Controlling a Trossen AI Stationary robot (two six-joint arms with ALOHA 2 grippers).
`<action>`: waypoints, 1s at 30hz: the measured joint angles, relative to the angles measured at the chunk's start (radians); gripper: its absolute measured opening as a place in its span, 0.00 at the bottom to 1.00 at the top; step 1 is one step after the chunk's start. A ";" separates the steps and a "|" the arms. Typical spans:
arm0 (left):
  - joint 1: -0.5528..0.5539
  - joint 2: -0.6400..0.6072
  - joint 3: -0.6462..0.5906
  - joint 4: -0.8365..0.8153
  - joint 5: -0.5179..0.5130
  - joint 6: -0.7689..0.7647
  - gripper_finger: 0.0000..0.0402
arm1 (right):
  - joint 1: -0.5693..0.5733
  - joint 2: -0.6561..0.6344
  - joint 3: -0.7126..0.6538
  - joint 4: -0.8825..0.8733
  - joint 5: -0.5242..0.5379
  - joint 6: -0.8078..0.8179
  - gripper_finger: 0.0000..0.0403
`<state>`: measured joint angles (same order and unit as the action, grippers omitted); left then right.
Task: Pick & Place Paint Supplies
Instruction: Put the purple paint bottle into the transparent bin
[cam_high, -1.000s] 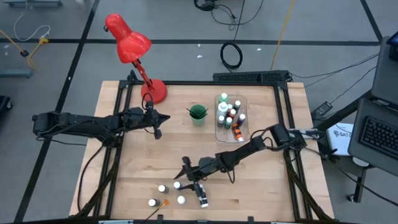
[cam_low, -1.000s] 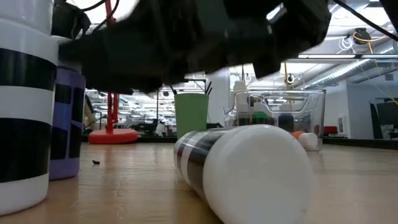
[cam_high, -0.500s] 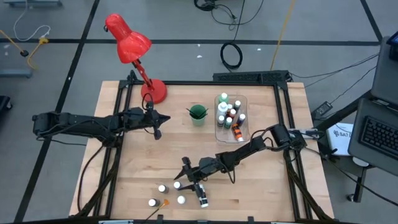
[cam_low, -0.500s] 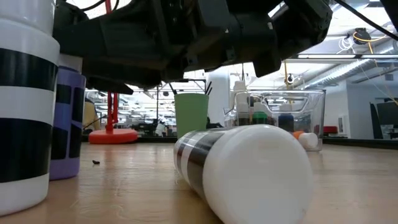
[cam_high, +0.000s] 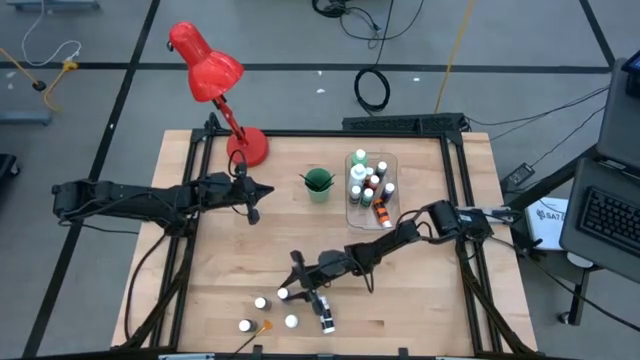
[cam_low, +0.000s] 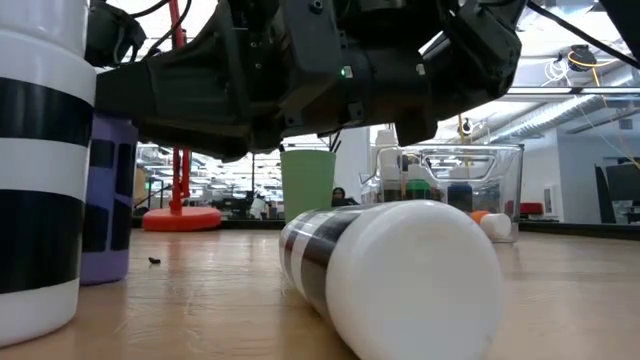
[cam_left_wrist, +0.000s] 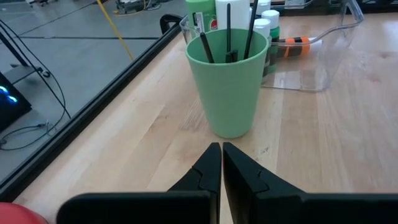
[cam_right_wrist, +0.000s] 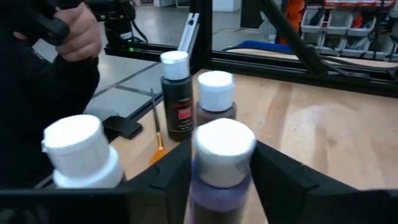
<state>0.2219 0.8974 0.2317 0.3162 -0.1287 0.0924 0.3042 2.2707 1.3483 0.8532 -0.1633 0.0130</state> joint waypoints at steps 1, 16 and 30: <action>0.000 0.000 0.000 0.000 0.000 0.001 0.05 | 0.001 -0.001 0.000 0.001 -0.003 -0.002 0.32; 0.000 0.000 0.000 -0.016 0.000 0.007 0.05 | 0.072 -0.414 -0.027 -0.358 0.106 -0.126 0.26; 0.000 0.000 0.000 -0.014 0.005 0.008 0.05 | 0.160 -0.946 -0.498 -0.669 1.059 -0.099 0.26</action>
<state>0.2222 0.8974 0.2314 0.3022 -0.1234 0.1005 0.4644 1.3244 0.8508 0.1844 0.8954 -0.0861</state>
